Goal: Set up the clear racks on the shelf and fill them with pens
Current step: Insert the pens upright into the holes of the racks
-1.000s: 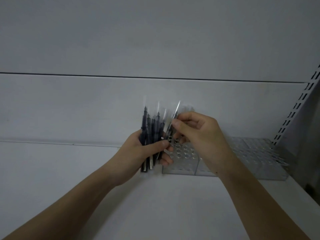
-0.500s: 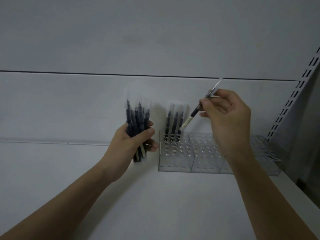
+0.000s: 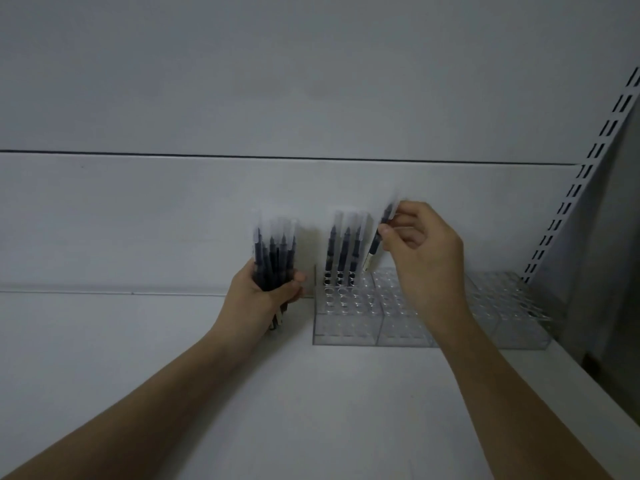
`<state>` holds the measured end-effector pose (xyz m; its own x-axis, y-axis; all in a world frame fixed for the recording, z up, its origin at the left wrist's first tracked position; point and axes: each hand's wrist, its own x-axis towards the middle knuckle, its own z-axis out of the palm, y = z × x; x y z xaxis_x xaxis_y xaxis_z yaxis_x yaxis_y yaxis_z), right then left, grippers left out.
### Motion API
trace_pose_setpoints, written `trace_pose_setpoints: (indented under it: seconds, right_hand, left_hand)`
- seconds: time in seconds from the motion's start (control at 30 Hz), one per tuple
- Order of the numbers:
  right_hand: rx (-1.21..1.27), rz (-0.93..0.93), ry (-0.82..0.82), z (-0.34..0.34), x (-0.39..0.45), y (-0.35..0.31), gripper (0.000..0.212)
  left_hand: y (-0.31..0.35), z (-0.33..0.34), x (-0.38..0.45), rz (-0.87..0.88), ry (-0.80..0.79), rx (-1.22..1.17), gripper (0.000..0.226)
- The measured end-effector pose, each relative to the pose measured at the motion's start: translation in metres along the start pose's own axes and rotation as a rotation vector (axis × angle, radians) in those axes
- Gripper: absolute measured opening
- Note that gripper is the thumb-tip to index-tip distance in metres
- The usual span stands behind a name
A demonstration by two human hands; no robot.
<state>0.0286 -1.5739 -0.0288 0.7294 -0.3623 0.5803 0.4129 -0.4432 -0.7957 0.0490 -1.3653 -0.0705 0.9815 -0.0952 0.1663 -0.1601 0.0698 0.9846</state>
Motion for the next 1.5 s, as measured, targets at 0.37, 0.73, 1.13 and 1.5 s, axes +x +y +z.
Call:
trace_pose_setpoints:
  seconds: [0.37,0.73,1.13,1.5]
  right_hand:
    - [-0.301,-0.001,-0.155,0.011,-0.006,0.013,0.008]
    - [-0.277,0.007,-0.067,0.0,-0.004,-0.007,0.017]
    - [0.273,0.165,-0.366,0.02,-0.024,-0.04,0.018]
    - [0.291,0.218,-0.338,0.017,-0.022,-0.036,0.024]
  left_hand:
    - [0.015,-0.002,-0.004,0.067,0.035,-0.106,0.02]
    - [0.03,0.001,-0.015,0.003,-0.173,-0.296,0.022]
    - [0.028,0.009,-0.023,0.017,-0.29,-0.154,0.025]
    - [0.025,0.012,-0.024,0.018,-0.322,-0.101,0.026]
